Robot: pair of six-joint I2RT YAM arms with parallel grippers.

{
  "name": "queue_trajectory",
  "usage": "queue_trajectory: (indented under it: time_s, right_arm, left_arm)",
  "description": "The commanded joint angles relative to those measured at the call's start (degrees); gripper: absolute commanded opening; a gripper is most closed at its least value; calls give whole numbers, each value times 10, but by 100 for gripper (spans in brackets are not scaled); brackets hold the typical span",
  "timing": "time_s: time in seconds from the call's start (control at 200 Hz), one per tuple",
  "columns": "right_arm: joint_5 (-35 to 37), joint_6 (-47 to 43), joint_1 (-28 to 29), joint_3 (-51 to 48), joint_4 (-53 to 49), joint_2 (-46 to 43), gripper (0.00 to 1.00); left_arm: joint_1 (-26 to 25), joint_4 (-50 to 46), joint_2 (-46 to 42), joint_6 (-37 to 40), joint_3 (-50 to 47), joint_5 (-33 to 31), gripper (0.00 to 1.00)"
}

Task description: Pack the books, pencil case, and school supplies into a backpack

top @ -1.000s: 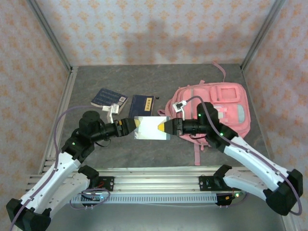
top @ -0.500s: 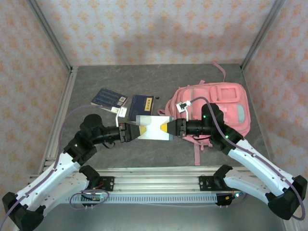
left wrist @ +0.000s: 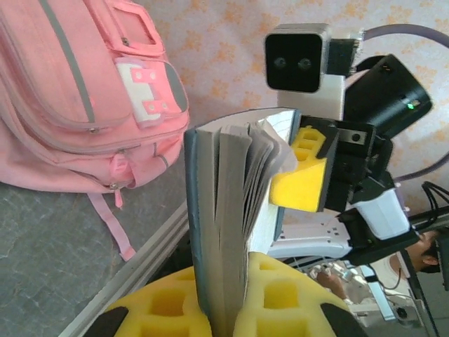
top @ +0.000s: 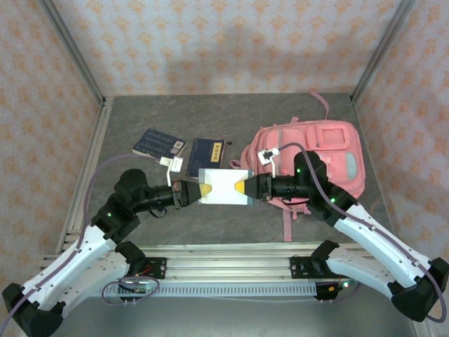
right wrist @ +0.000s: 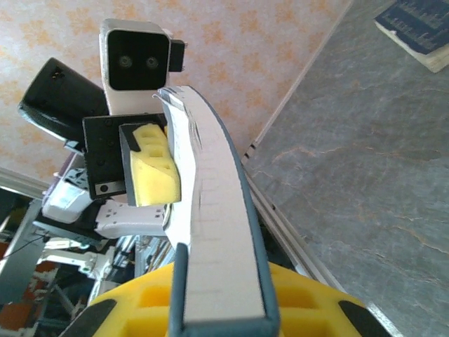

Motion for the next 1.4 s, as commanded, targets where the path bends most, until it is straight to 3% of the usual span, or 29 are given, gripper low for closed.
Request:
queue_trajectory:
  time_s: [0.0, 0.05, 0.125, 0.25, 0.445, 0.626, 0.836, 1.081, 1.171, 1.341, 1.396]
  right_arm:
    - [239, -60, -9, 37, -123, -11, 46]
    - [368, -65, -9, 48, -170, -4, 56]
    - [495, -65, -9, 63, -223, 26, 58]
    - [602, -48, -9, 99, -274, 112, 60]
    - [642, -65, -23, 155, -273, 239, 62]
    - [588, -58, -40, 213, -243, 341, 63]
    - [557, -31, -40, 280, -232, 450, 43]
    - [567, -35, -45, 332, -234, 540, 43]
    - [574, -41, -49, 348, -242, 562, 35]
    - [563, -68, -52, 356, -239, 556, 3]
    - [564, -79, -52, 356, -239, 547, 0]
  left_arm:
    - [0, -92, -24, 54, 27, -103, 0]
    - [0, -166, -16, 75, 41, -176, 0]
    - [0, -254, 14, 86, 53, -268, 0]
    - [0, -237, 47, 60, 21, -284, 0]
    - [0, -190, 55, 36, -15, -282, 0]
    - [0, -193, 57, 45, -20, -284, 0]
    - [2, -188, 58, 46, -33, -280, 0]
    - [4, -191, 57, 54, -36, -275, 0]
    - [5, -190, 57, 55, -36, -274, 0]
    - [6, -188, 58, 56, -38, -272, 0]
    - [6, -185, 59, 56, -38, -272, 0]
